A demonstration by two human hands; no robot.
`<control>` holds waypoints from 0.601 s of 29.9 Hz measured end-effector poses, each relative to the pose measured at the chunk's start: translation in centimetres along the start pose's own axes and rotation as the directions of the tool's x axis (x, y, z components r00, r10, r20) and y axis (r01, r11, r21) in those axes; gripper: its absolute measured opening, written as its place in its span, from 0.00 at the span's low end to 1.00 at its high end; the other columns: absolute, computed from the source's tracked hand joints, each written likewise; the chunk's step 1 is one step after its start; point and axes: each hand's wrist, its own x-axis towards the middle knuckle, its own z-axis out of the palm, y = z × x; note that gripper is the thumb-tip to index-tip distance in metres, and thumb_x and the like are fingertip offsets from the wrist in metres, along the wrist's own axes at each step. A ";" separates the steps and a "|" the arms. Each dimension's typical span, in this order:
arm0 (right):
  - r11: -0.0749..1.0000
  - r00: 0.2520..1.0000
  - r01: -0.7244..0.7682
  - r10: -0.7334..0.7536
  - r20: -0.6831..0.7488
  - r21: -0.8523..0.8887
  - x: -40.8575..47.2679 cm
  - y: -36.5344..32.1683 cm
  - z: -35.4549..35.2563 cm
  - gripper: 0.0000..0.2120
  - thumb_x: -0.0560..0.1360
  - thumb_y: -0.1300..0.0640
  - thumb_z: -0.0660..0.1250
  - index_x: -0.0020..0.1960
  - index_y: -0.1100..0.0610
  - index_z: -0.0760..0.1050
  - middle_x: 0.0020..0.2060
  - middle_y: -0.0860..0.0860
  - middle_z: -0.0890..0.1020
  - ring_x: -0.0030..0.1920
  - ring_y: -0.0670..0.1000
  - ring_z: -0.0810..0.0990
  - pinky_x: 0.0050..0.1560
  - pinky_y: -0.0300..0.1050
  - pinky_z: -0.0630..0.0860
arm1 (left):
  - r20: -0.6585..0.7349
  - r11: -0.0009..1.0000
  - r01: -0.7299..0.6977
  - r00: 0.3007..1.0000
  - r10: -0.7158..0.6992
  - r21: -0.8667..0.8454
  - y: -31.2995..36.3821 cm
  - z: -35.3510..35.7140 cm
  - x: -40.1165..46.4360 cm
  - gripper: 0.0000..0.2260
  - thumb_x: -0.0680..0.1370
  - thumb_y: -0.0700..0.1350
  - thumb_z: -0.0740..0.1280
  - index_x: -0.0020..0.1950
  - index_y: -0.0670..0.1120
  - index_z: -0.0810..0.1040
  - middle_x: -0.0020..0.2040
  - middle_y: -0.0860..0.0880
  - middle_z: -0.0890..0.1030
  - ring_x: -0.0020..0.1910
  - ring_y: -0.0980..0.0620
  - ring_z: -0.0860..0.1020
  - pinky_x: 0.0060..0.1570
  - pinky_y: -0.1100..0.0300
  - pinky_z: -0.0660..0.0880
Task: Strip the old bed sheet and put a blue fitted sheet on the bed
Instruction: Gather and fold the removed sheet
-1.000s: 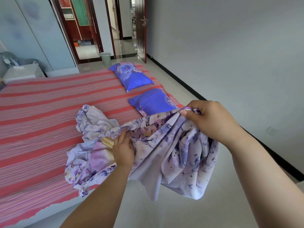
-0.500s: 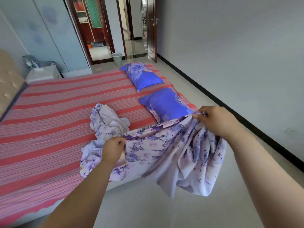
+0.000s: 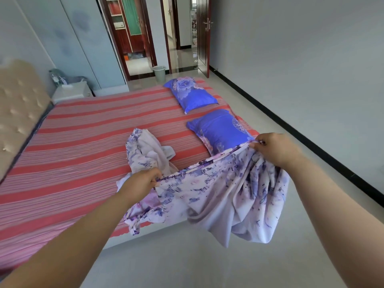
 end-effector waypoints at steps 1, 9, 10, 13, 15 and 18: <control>1.000 1.000 -0.004 0.004 0.015 -0.010 0.2 0.1 0.4 0.14 0.77 0.42 0.62 0.41 0.52 0.75 0.38 0.51 0.77 0.45 0.56 0.75 0.43 0.46 0.71 | 0.013 0.999 0.012 1.000 -0.013 0.029 -0.1 -0.5 0.0 0.13 0.78 0.38 0.62 0.58 0.52 0.74 0.47 0.50 0.79 0.41 0.54 0.74 0.34 0.63 0.66; 0.999 0.985 -0.043 0.045 0.167 -0.016 0.1 1.0 5.3 0.18 0.78 0.41 0.60 0.36 0.52 0.70 0.35 0.49 0.75 0.43 0.53 0.73 0.43 0.46 0.70 | -0.056 0.954 0.109 0.994 -0.097 0.280 -0.2 -7.1 1.5 0.11 0.76 0.37 0.64 0.49 0.48 0.83 0.47 0.50 0.82 0.43 0.49 0.78 0.41 0.58 0.74; 0.999 0.978 -0.043 0.043 0.205 -0.003 -0.3 0.9 5.9 0.19 0.78 0.41 0.60 0.34 0.52 0.67 0.33 0.47 0.73 0.42 0.53 0.74 0.42 0.45 0.68 | -0.075 0.954 0.114 0.993 -0.097 0.279 0.0 -8.4 1.6 0.09 0.76 0.38 0.64 0.49 0.48 0.83 0.47 0.49 0.83 0.43 0.49 0.78 0.41 0.58 0.74; 0.999 0.961 0.024 -0.035 0.275 0.042 -1.8 0.6 8.1 0.18 0.78 0.42 0.60 0.34 0.51 0.65 0.35 0.48 0.75 0.45 0.53 0.75 0.42 0.45 0.66 | -0.192 0.965 0.120 0.978 -0.076 0.232 1.2 -12.4 2.0 0.06 0.76 0.38 0.66 0.46 0.47 0.80 0.45 0.47 0.82 0.42 0.46 0.77 0.42 0.55 0.75; 0.991 0.948 0.050 -0.085 0.307 0.123 -3.3 -0.5 9.8 0.19 0.78 0.42 0.60 0.33 0.50 0.65 0.32 0.46 0.73 0.42 0.52 0.73 0.41 0.44 0.63 | -0.342 0.988 0.121 0.936 -0.081 0.097 2.9 -14.9 2.2 0.05 0.77 0.39 0.65 0.45 0.49 0.77 0.43 0.48 0.81 0.41 0.47 0.77 0.40 0.56 0.73; 0.941 0.912 0.080 -0.202 0.358 0.328 -5.0 -3.0 11.3 0.22 0.79 0.44 0.60 0.31 0.52 0.60 0.28 0.46 0.65 0.35 0.48 0.68 0.37 0.44 0.61 | -0.582 0.985 -0.045 0.811 -0.061 -0.166 6.7 -17.7 2.9 0.05 0.79 0.42 0.62 0.46 0.52 0.73 0.41 0.51 0.77 0.40 0.50 0.74 0.41 0.59 0.70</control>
